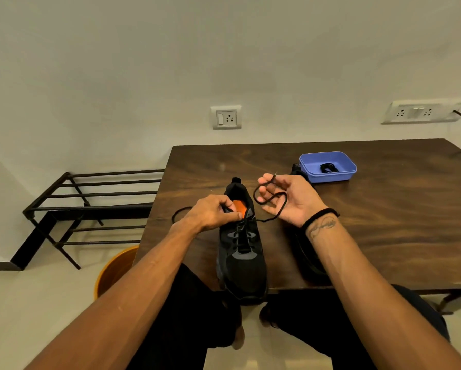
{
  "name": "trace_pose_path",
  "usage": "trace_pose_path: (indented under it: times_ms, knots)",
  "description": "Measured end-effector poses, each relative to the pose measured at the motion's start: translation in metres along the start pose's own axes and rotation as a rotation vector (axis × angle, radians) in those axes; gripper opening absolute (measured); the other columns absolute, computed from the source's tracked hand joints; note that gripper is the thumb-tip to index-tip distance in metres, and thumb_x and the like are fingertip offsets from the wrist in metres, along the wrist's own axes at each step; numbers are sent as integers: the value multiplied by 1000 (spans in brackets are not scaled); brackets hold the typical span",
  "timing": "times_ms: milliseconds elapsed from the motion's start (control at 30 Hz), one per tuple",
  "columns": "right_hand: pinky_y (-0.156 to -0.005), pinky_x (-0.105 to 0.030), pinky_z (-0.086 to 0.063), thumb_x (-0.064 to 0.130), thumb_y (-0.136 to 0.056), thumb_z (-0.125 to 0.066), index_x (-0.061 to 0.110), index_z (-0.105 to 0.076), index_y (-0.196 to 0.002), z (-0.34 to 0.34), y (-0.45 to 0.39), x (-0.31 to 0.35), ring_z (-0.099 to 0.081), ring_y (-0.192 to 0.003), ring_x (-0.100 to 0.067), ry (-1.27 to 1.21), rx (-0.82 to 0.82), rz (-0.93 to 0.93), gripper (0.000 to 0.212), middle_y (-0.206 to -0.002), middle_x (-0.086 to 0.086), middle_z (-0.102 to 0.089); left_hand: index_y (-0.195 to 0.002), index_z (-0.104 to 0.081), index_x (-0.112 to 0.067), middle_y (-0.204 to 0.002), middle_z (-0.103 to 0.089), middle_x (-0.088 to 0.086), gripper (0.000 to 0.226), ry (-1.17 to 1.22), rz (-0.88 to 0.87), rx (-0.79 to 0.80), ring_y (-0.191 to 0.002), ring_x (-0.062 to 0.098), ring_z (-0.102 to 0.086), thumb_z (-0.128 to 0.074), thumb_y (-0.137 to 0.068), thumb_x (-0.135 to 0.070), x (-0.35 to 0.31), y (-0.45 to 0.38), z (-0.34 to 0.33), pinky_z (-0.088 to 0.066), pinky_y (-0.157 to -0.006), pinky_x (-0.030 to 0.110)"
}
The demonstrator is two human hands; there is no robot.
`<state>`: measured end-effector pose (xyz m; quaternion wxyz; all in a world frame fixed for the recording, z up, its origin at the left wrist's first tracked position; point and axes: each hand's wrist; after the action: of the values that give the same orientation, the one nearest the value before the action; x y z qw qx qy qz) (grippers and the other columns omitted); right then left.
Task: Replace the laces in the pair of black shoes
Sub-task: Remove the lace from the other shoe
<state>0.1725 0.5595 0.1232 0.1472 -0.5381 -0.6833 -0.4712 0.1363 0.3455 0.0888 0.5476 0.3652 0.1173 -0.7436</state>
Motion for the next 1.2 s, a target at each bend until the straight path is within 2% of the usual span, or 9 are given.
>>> trace_pose_path:
  times_ms: [200, 300, 367, 500, 633, 900, 1000, 1100, 1200]
  knots:
    - [-96, -50, -43, 61, -104, -26, 9, -73, -113, 11, -9, -1, -66, -103, -30, 390, -155, -71, 70, -110, -12, -77, -98, -75, -43, -110, -64, 0, 8, -214, -148, -41, -108, 16, -51, -72, -92, -40, -1, -2, -5, -45, -101, 38]
    - [-75, -36, -44, 59, -107, -24, 5, -75, -110, 5, -13, -7, -58, -84, -21, 555, -266, 80, 74, -102, -11, -70, -93, -65, -58, -117, -47, 2, 6, -419, -109, -33, -118, 26, -37, -64, -91, -53, -9, -3, -10, -38, -104, 44]
    - [-84, -37, -47, 53, -108, -29, 9, -76, -97, 2, -14, -9, -58, -89, -20, 654, -291, 206, 65, -102, -10, -68, -98, -71, -51, -118, -39, 0, 9, -437, -97, -31, -118, 24, -33, -64, -93, -51, -14, -3, -12, -40, -102, 45]
    - [-97, -36, -48, 34, -99, -61, 18, -74, -107, 2, -7, -8, -64, -108, -21, 1190, -42, 403, 22, -115, -3, -71, -84, -70, -49, -122, -42, 0, 11, -404, -88, 32, -125, 26, -35, -64, -93, -49, -17, -4, -11, -39, -106, 47]
    - [-87, -29, -49, 33, -88, -80, 30, -65, -134, -1, 3, -18, -61, -101, -15, 1674, 215, 321, 48, -110, 3, -63, -87, -68, -48, -125, -40, 4, 11, -365, -71, 89, -122, 26, -33, -65, -96, -43, -15, -2, -6, -33, -110, 44]
    - [-84, -32, -49, 38, -75, -91, 30, -69, -120, 0, -2, -25, -63, -106, -19, 1719, 121, 365, 50, -114, 1, -66, -79, -71, -9, -123, -56, 19, 16, 18, 92, 143, -102, 25, -58, -68, -91, -18, -15, -2, -7, -53, -97, 47]
    - [-95, -42, -54, 40, -70, -94, 35, -69, -119, 1, -4, -30, -63, -113, -20, 1693, 70, 378, 55, -116, 2, -68, -64, -69, -24, -116, -57, 12, 16, 63, 172, 84, -93, 20, -58, -72, -64, -40, -16, 1, -5, -51, -78, 39]
    - [-94, -48, -56, 44, -67, -94, 38, -69, -117, -2, -2, -32, -64, -112, -20, 1708, 40, 381, 56, -114, 4, -69, -65, -73, -40, -121, -58, 8, 33, -70, 81, 126, -115, 28, -55, -71, -51, -70, -12, -1, -6, -52, -99, 46]
    - [-94, -48, -57, 48, -71, -91, 38, -68, -119, -4, -2, -33, -65, -112, -20, 1709, 7, 384, 54, -116, 4, -69, -64, -76, -32, -107, -71, 5, 18, 4, 62, -23, -102, 18, -65, -86, -62, -47, -17, 0, -4, -57, -85, 35]
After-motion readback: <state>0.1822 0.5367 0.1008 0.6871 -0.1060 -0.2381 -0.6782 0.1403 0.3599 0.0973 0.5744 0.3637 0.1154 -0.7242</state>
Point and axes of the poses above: each hand's wrist, its own y-axis away from the middle knuckle, its own z-axis out of the back of the hand, x = y × z
